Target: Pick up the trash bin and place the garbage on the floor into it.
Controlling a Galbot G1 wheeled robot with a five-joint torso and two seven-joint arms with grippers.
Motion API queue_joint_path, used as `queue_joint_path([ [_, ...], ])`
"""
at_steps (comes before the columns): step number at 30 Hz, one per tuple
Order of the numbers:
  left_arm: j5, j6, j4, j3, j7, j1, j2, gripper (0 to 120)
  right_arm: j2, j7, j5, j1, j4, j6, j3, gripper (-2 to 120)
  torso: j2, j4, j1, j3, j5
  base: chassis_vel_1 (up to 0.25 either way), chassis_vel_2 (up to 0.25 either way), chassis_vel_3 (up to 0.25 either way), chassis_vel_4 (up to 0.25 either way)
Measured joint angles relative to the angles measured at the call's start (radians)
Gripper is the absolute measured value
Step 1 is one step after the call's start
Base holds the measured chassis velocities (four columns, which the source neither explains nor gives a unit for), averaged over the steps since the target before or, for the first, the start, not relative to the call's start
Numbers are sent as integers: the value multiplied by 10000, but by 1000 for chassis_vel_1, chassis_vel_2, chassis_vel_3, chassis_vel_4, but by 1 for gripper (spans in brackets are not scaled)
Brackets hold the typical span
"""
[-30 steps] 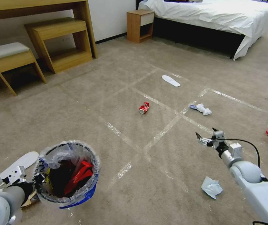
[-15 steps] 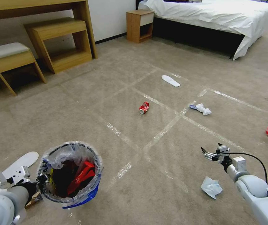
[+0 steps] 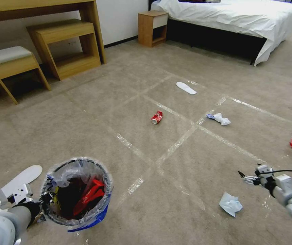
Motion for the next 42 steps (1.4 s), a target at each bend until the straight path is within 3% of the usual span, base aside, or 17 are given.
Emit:
queue_joint_path([
  [3,9,0,-61,-23,0,71,-38,0,-222,9,75,-945,173,-104,197,100,0,-1,0,1,0,0,0,0,0],
  [9,-11,0,-137,-72,0,103,-104,0,-35,-577,-324,-1045,-173,533,-238,100,0,-1,0,1,2,0,0,0,0],
  [17,-291,0,-333,-305,-92,107,-122,0,210,-1442,-1017,-558,-753,1467,-929,100,0,-1,0,1,-2,0,0,0,0],
  [27,-1315,0,-786,-757,-695,87,-196,0,596,-2225,-1928,438,-1748,2637,-1750,100,0,-1,0,1,-2,0,0,0,0],
  [42,-2282,0,-791,-1436,-1094,302,-140,0,779,-2303,-2156,1607,-2388,2766,-2602,100,0,0,0,1,-2,0,0,0,0],
])
